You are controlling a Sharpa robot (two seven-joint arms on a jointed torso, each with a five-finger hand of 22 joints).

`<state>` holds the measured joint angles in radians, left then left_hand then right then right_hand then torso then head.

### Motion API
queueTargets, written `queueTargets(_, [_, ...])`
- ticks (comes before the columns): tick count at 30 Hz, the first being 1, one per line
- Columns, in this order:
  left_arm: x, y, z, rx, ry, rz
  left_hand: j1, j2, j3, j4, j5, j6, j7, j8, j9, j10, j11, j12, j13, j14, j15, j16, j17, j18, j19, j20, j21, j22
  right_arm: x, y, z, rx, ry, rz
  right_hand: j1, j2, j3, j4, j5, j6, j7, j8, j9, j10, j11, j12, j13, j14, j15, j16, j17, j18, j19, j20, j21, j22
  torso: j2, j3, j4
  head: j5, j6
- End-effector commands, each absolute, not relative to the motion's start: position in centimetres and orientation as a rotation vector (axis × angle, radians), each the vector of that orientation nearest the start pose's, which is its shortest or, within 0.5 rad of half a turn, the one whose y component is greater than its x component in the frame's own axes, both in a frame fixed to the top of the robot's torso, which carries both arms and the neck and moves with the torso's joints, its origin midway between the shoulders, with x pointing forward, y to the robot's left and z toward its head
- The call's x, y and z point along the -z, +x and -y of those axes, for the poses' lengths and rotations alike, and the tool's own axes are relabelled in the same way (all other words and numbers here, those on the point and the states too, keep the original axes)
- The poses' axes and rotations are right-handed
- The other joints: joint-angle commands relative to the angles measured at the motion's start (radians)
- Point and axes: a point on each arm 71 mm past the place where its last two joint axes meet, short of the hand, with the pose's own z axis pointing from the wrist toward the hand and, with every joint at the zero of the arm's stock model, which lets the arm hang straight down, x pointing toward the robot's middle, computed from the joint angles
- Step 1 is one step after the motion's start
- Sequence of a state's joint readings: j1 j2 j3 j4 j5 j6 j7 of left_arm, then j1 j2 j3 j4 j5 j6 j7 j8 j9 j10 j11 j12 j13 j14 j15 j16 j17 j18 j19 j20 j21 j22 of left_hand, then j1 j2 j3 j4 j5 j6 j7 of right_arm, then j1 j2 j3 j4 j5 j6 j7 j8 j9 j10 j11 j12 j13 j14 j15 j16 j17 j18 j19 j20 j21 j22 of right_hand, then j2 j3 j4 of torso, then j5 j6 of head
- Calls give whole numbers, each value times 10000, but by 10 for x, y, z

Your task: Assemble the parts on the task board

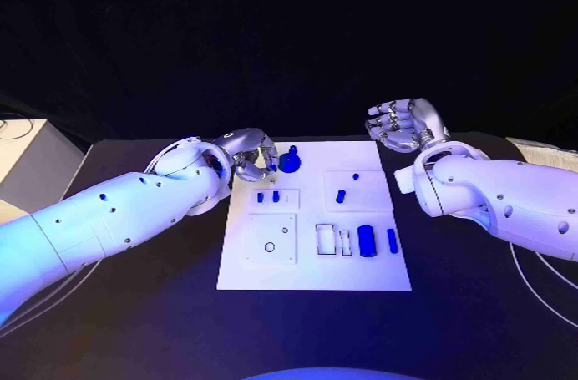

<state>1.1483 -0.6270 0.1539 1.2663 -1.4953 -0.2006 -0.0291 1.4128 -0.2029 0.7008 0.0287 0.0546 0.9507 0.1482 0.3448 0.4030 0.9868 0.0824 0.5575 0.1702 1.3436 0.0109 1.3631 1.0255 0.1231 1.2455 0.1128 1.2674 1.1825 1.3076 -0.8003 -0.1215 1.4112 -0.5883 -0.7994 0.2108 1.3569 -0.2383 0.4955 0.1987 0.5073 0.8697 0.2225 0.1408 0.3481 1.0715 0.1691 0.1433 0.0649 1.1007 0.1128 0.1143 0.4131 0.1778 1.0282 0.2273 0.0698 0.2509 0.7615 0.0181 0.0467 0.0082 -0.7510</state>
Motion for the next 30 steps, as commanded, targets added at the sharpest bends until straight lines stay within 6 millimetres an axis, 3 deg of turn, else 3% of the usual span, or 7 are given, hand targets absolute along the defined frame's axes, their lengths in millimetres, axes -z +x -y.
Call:
queueTargets(1, [169,539,-162,6993,1531,-16560,-73,-7,-5,-57,2,71,-8,-38,-9,55,-7,-27,-17,45,19,23,-8,-161,22,-15,48,1,145,520,239,-9075,6185,-12344,-64,44,-33,-32,66,-22,164,-39,-10,-21,21,-63,-12,13,59,-60,-9,53,-38,-16,-42,-9,10,10,-24,21,5])
queueTargets(7, [176,540,-163,6860,1527,-16721,-73,-3,-1,-60,2,78,-7,-43,-10,65,-6,-38,-18,39,19,18,-23,-163,27,-14,53,8,145,520,239,-9093,6180,-12358,-64,44,-33,-32,66,-22,164,-39,-10,-21,21,-63,-12,13,59,-60,-9,53,-38,-16,-42,-9,25,14,-54,30,0])
queueTargets(16, [180,540,-165,6681,1558,-16932,-56,-20,7,-96,0,89,-7,-69,-17,95,-7,-77,-23,30,19,13,-46,-162,20,-14,54,7,145,520,239,-9091,6185,-12362,-70,48,-34,-42,71,-11,161,-44,-9,-18,18,-62,-11,25,57,-72,-30,55,-32,-15,-39,-47,19,10,-15,11,-34])
queueTargets(30, [182,539,-164,6609,1741,-17117,-41,-22,15,-120,-1,107,-8,-81,-18,120,-9,-100,-23,28,18,12,-56,-165,29,-15,68,24,145,520,239,-9094,6183,-12364,-70,48,-34,-42,71,-11,161,-44,-9,-18,18,-62,-11,25,57,-72,-30,55,-32,-15,-39,-47,6,6,-27,30,-64])
